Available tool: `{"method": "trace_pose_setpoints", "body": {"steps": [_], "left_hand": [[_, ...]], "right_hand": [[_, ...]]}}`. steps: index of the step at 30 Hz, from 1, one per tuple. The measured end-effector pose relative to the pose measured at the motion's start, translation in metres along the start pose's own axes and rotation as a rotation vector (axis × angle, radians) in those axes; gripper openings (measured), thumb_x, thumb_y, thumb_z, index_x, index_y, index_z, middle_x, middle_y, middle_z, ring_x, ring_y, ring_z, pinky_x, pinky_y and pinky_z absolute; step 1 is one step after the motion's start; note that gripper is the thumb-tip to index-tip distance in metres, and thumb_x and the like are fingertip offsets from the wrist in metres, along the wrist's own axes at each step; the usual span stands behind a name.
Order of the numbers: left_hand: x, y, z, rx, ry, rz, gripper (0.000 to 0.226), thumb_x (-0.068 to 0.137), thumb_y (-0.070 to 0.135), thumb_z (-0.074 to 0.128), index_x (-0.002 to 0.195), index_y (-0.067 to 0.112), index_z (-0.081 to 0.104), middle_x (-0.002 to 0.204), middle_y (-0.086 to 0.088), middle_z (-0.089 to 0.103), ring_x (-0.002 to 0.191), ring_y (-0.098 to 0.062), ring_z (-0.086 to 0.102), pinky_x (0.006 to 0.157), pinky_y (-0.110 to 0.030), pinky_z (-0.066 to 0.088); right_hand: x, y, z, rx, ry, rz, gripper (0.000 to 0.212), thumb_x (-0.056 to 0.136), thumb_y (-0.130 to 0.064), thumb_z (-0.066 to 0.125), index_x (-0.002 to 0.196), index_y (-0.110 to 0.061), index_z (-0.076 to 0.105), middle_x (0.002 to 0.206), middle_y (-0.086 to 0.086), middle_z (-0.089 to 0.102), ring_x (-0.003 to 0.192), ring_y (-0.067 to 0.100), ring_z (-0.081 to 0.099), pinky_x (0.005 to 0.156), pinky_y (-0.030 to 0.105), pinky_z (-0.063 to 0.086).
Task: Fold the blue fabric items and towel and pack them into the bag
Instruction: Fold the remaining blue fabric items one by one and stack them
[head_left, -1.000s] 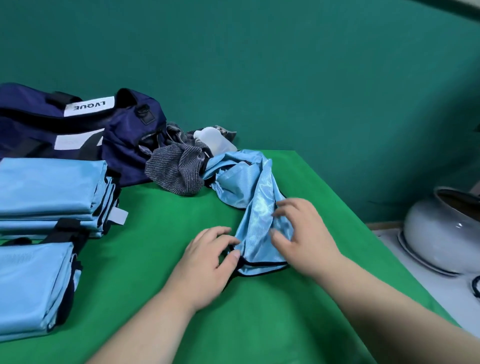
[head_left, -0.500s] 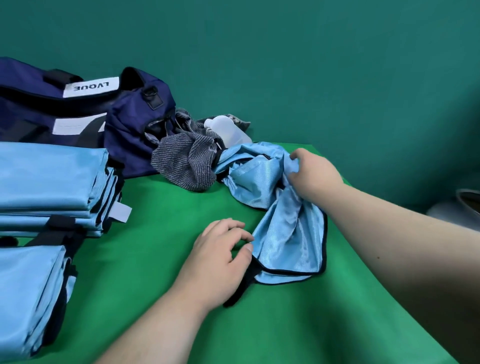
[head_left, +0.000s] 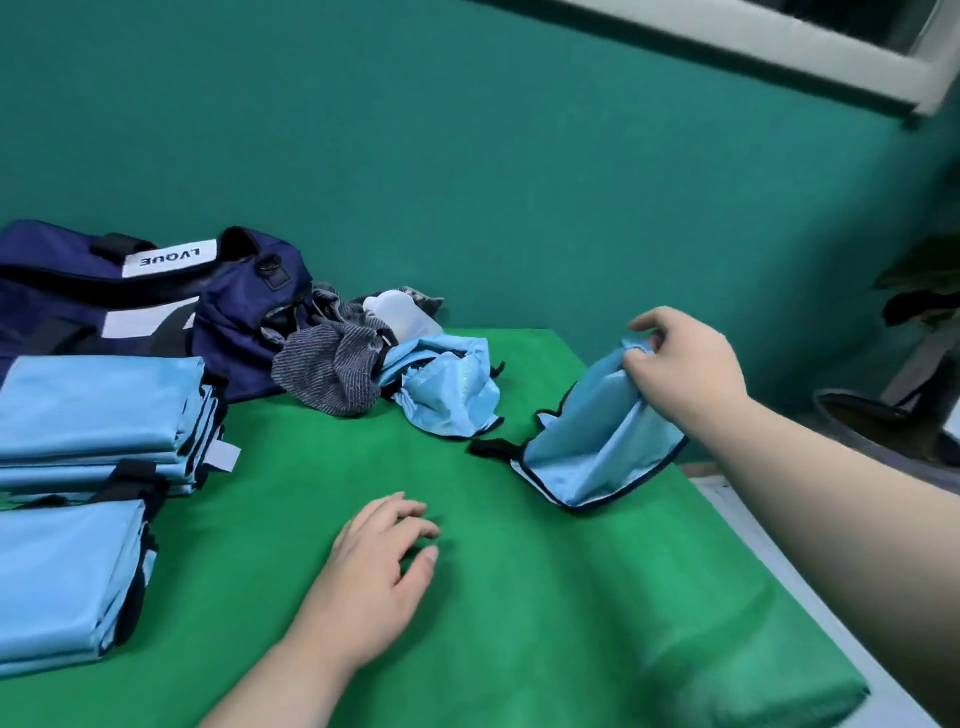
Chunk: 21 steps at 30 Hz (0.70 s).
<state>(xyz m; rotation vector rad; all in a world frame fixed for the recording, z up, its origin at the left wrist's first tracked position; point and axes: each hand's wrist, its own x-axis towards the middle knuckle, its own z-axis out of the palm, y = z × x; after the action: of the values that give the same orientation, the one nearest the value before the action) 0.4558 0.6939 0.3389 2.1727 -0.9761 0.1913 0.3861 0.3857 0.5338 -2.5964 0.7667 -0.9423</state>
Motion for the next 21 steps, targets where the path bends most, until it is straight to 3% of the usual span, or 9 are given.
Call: {"method": "trace_pose_setpoints", "body": {"steps": [6,11,16,21], "left_hand": [[-0.055,0.033,-0.01,-0.069,0.021,-0.1,0.048,0.083,0.06,0.036,0.107,0.033,0.068,0.125,0.019,0.053,0.132,-0.006,0.038,0.113,-0.037,0.033],[-0.094,0.063,-0.016,-0.122,0.018,-0.146,0.045,0.076,0.061,0.038,0.108,0.04,0.062,0.126,0.02,0.051,0.128,0.001,0.035,0.111,-0.021,0.022],[-0.121,0.078,-0.021,-0.109,-0.01,-0.143,0.038,0.075,0.059,0.041,0.106,0.045,0.057,0.126,0.019,0.051,0.128,0.0,0.037,0.109,-0.017,0.02],[-0.141,0.087,-0.022,-0.073,-0.059,-0.139,0.027,0.076,0.058,0.042,0.099,0.052,0.054,0.126,0.029,0.046,0.13,0.002,0.035,0.109,-0.017,0.02]], "right_hand": [[-0.114,-0.023,0.004,-0.03,-0.303,-0.183,0.036,0.082,-0.024,0.058,0.117,-0.026,0.065,0.104,-0.004,0.068,0.101,0.021,0.061,0.083,0.029,0.045],[-0.212,-0.037,0.024,-0.074,-0.529,-0.463,0.041,0.084,-0.029,0.055,0.123,-0.026,0.063,0.109,-0.002,0.069,0.107,0.024,0.058,0.097,0.037,0.044],[-0.254,-0.017,0.018,0.122,-0.49,-0.522,0.036,0.084,-0.032,0.055,0.115,-0.02,0.069,0.104,0.0,0.069,0.104,0.022,0.059,0.097,0.036,0.046],[-0.266,0.028,0.005,0.243,-0.325,-0.403,0.035,0.078,-0.031,0.052,0.105,-0.021,0.071,0.101,-0.007,0.065,0.106,0.018,0.056,0.096,0.041,0.048]]}}
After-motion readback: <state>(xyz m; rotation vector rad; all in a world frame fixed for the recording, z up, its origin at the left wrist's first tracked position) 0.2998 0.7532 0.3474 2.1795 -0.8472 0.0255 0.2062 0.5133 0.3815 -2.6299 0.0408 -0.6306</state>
